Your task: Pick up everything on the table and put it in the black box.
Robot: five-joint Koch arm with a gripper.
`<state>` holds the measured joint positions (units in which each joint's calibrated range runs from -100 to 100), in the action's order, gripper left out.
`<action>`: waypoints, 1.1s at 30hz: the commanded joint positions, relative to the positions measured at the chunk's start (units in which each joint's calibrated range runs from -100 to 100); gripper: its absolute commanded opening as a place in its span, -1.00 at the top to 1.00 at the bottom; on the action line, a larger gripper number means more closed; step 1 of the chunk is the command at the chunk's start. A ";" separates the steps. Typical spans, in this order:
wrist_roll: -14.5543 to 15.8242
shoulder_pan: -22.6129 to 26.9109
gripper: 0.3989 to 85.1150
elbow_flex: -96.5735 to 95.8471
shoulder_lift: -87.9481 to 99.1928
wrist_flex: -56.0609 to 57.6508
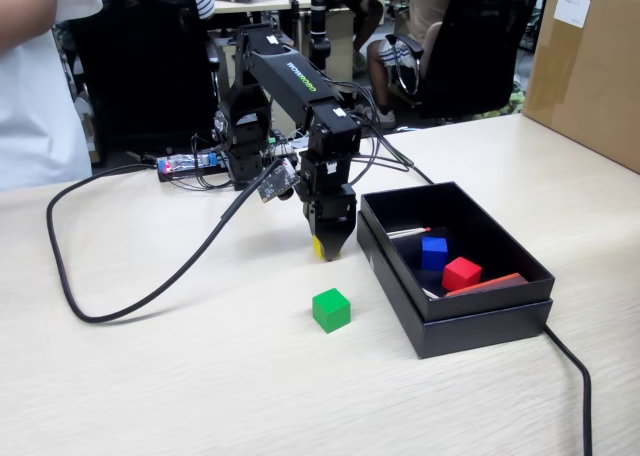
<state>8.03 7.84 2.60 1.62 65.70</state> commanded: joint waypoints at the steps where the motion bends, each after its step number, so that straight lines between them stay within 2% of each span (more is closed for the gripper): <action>1: 0.15 -0.39 0.79 1.57 8.08 -0.17; 7: -1.37 -0.10 0.84 9.37 25.52 3.63; 10: -2.00 2.78 0.84 21.79 26.55 6.74; 16: -1.51 6.35 0.84 37.38 5.32 6.74; 26: 0.49 8.01 0.82 43.73 -18.54 6.74; 27: 0.49 8.25 0.67 44.09 -19.23 6.74; 29: 0.49 8.30 0.49 44.09 -19.58 6.74; 33: 0.49 8.30 0.37 43.91 -17.85 6.74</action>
<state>8.47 15.90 41.85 -19.87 72.67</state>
